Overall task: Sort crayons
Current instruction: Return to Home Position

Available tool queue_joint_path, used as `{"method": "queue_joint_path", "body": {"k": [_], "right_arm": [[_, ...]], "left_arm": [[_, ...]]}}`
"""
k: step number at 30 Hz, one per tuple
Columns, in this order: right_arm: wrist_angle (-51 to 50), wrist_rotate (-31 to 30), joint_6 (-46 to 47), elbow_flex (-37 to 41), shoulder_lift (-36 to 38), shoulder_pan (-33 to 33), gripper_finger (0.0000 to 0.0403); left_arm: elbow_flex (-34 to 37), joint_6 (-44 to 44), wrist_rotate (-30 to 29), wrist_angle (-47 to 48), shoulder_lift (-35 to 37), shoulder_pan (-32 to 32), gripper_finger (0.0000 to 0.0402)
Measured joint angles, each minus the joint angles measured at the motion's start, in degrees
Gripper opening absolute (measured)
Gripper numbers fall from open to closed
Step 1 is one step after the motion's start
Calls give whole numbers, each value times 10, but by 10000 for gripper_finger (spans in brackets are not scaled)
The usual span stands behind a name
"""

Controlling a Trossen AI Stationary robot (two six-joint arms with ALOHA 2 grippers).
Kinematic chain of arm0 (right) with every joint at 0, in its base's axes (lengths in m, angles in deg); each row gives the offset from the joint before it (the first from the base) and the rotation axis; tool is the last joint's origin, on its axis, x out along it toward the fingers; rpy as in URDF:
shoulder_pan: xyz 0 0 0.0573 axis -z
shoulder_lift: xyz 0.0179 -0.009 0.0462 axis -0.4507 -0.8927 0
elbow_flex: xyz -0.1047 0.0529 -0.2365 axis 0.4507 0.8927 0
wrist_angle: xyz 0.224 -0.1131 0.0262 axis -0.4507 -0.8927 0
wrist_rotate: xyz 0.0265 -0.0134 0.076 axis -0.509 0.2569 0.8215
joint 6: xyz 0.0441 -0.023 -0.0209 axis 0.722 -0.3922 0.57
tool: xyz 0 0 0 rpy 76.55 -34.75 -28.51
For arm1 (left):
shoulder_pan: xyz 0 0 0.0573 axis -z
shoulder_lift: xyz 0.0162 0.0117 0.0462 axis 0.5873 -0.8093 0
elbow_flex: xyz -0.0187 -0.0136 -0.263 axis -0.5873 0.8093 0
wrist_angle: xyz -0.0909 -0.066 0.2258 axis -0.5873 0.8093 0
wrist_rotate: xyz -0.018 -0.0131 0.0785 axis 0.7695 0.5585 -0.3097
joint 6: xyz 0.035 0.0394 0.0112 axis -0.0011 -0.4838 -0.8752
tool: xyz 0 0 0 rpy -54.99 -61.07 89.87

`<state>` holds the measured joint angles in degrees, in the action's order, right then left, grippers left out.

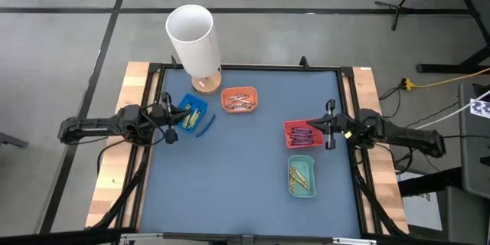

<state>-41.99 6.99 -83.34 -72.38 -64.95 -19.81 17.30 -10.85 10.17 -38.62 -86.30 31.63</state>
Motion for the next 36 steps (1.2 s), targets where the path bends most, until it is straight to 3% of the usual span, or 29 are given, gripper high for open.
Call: {"method": "queue_joint_path", "body": {"k": [7,21,36], "right_arm": [[1,9,0,0,-4,48,5],[-9,-47,7,0,-4,47,5],[-9,-49,6,0,-4,47,5]], "left_arm": [[0,44,27,57,-8,-19,0],[0,44,33,57,-10,-19,0],[0,41,31,57,-10,-19,0]]}}
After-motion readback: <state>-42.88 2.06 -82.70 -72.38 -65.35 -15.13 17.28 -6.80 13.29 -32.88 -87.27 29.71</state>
